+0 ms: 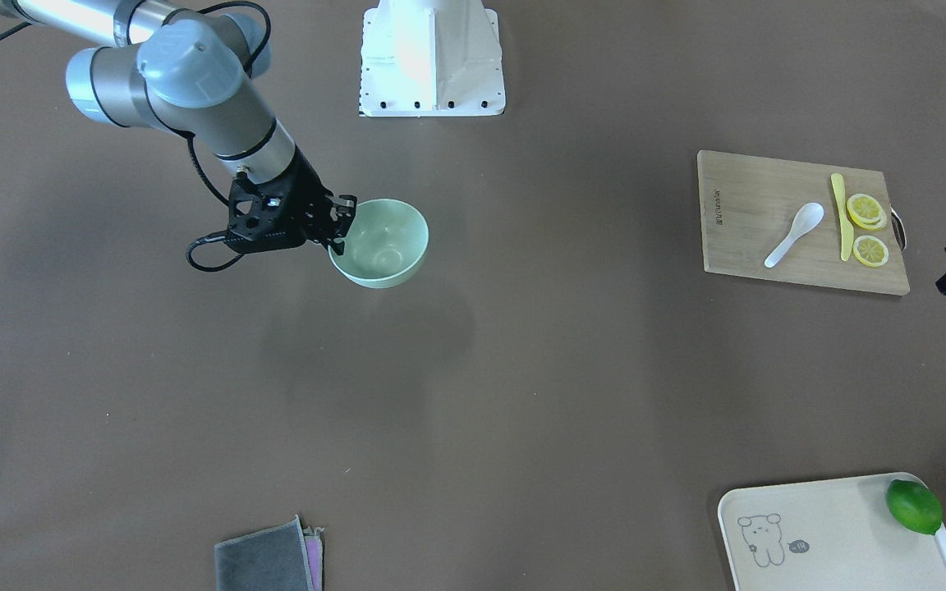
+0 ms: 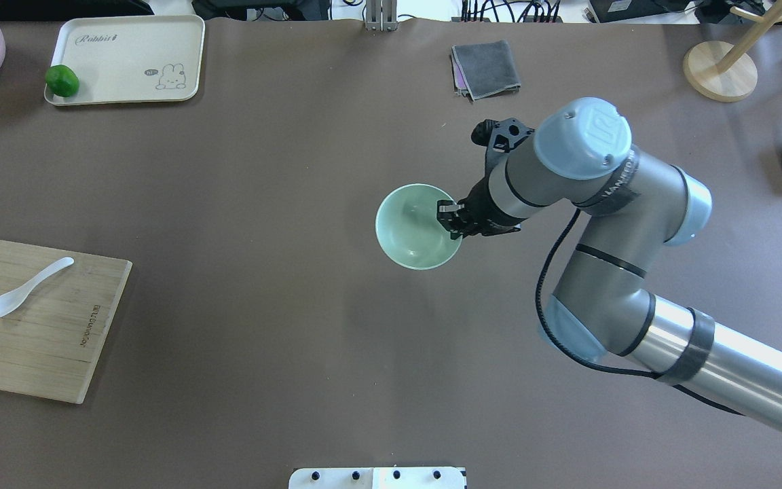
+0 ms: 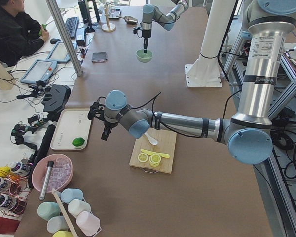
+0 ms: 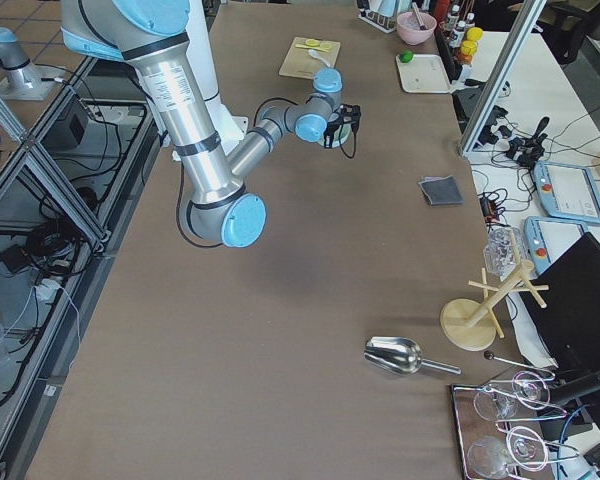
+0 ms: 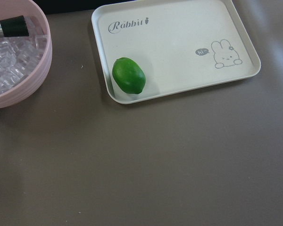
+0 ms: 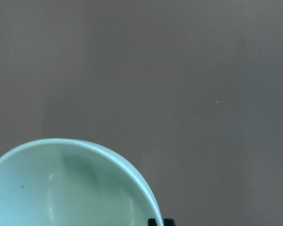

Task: Place spoon in bowl
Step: 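Grip the bowl rim with the right gripper and drag it toward the table center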

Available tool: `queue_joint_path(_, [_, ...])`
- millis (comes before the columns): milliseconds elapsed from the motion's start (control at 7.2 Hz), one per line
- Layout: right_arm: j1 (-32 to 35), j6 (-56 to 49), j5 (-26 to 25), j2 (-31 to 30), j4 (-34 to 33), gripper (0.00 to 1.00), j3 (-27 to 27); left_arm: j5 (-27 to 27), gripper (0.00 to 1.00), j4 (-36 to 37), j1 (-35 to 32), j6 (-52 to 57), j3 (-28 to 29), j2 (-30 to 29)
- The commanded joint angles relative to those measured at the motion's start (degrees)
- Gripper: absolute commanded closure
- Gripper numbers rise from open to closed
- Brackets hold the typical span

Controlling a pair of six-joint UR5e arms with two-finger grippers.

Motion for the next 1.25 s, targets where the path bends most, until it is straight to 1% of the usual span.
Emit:
queue_joint_path(0, [-1.3,-0.1,-1.8,7.3,0.2,1.0,-8.1,0.0,0.03,-0.5,1.6,-0.7,-0.1,0.0])
queue_joint_path(278, [-2.3,-0.2,-3.7,11.7,0.4,1.0,-13.8,0.0,0.03,-0.5,2.6,-0.7,-0.2,-0.3])
queue_joint_path(556, [-3.8,-0.3,-5.7,12.0,0.5,1.0,-14.8,0.0,0.03,-0.6,4.9,-0.7,-0.4,-0.4])
queue_joint_path(833, [-4.5,-0.7,-5.8,12.1,0.5,1.0,-15.8,-0.6,0.03,-0.6,7.6,-2.8,-3.0,-0.2])
queue_joint_path(972, [-4.5,-1.0,-6.1,12.6,0.5,1.0,-16.9,-2.2,0.03,-0.6,7.6,-3.8,-3.4,0.0])
queue_joint_path(1111, [-4.5,-1.0,-6.1,12.6,0.5,0.63,-17.5,-2.5,0.03,-0.6,7.6,-3.9,-3.8,0.1])
